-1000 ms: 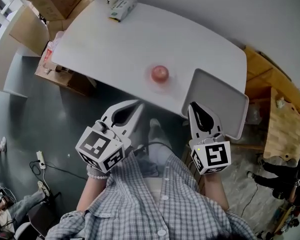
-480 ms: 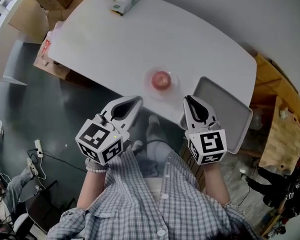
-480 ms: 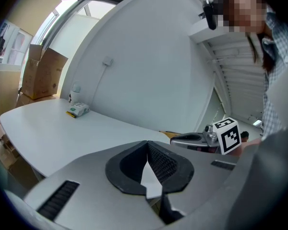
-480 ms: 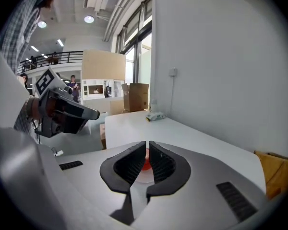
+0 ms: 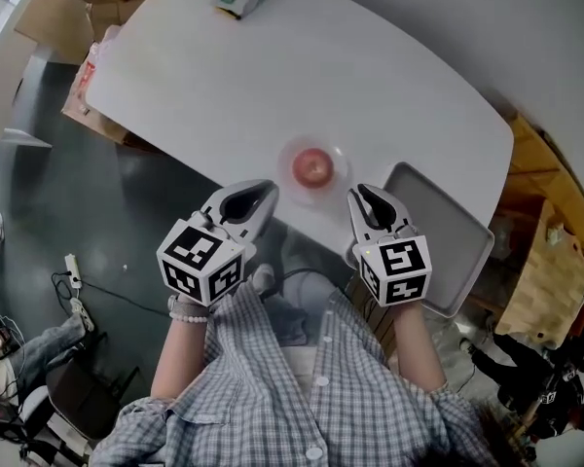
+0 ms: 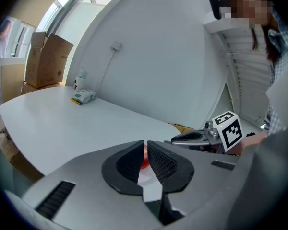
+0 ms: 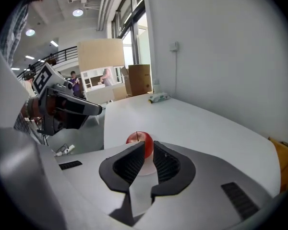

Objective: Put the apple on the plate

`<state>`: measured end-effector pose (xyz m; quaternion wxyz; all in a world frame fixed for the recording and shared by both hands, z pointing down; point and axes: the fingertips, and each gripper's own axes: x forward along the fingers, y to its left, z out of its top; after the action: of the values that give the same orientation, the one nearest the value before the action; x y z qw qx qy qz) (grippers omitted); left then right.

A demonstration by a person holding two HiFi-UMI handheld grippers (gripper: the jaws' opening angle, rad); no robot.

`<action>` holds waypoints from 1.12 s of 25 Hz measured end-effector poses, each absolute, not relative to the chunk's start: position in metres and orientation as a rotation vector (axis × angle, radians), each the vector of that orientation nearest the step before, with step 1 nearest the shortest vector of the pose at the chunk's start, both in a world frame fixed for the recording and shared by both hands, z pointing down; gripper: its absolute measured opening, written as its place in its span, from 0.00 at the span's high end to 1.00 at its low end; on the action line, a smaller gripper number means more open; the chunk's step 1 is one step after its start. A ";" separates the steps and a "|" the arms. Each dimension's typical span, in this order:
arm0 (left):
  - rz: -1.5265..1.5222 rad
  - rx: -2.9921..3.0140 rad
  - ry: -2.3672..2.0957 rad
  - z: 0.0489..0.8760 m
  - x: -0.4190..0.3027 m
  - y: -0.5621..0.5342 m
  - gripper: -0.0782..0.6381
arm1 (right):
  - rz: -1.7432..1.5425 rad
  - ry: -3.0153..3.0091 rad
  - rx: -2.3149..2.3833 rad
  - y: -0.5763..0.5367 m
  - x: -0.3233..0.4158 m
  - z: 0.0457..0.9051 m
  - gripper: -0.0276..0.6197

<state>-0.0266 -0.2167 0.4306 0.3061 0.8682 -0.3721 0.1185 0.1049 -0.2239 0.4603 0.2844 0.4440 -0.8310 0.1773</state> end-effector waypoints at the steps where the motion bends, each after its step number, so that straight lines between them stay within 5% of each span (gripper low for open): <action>1: 0.327 2.286 -0.988 0.436 -0.027 -0.219 0.88 | 0.500 -2.221 1.170 -0.227 0.104 0.465 0.91; 8: 0.395 2.194 -0.971 0.470 -0.029 -0.232 0.84 | 0.693 -2.180 1.089 -0.240 0.101 0.497 0.81; 28: 0.584 1.947 -0.924 0.560 -0.021 -0.238 0.77 | 1.042 -1.835 1.172 -0.255 0.117 0.568 0.81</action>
<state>-0.0212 -0.2381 0.5603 0.4388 0.7835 -0.3718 0.2352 0.1169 -0.2550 0.5679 0.3560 0.4538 -0.7104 0.4033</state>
